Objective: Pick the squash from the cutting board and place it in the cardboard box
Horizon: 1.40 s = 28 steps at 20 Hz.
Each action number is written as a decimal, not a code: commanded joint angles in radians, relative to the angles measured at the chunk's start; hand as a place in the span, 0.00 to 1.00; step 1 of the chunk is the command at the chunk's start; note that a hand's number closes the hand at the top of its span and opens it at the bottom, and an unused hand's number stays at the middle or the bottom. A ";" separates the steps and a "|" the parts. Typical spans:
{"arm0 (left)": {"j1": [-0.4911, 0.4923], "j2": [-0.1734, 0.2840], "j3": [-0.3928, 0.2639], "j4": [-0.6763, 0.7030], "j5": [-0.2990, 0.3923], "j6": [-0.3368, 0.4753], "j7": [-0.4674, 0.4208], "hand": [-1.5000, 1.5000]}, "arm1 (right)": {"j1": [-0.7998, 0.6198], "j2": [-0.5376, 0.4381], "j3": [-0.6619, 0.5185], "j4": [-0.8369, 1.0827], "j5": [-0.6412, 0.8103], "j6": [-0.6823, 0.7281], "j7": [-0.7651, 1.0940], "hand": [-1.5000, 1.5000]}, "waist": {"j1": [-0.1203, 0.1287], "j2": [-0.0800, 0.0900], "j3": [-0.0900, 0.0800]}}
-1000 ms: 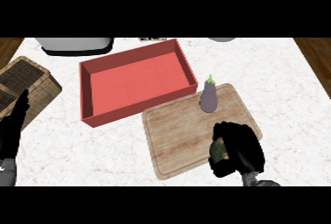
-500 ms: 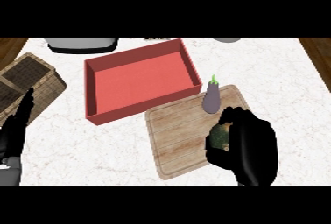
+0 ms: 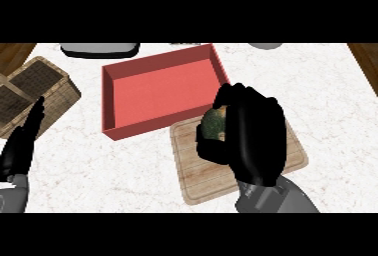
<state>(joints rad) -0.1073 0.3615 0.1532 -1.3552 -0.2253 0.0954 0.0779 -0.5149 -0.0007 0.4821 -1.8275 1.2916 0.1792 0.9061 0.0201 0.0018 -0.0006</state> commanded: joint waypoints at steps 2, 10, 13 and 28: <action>-0.025 -0.014 -0.001 0.038 -0.003 -0.002 -0.026 0.50 | -0.267 0.001 -0.061 0.171 -0.187 -0.095 0.102 1.00 | 0.004 0.003 0.000; -0.001 -0.030 -0.007 0.045 -0.011 -0.001 -0.056 0.50 | -0.506 0.001 -0.154 0.604 -0.342 -0.403 0.072 1.00 | 0.024 0.009 -0.001; -0.052 -0.001 0.004 0.043 -0.020 -0.008 -0.017 0.50 | -0.601 0.001 -0.147 0.749 -0.445 -0.469 0.065 1.00 | 0.030 0.010 -0.001; -0.080 -0.044 -0.051 0.017 -0.050 -0.008 -0.011 0.50 | -0.796 0.001 -0.267 1.371 -0.640 -0.745 -0.119 0.00 | 0.088 0.028 0.000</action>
<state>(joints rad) -0.1852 0.3331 0.1259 -1.3143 -0.2627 0.0858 0.0567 -1.2845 -0.0003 0.2449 -0.5486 0.7222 -0.5112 0.7877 0.0903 0.0270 -0.0015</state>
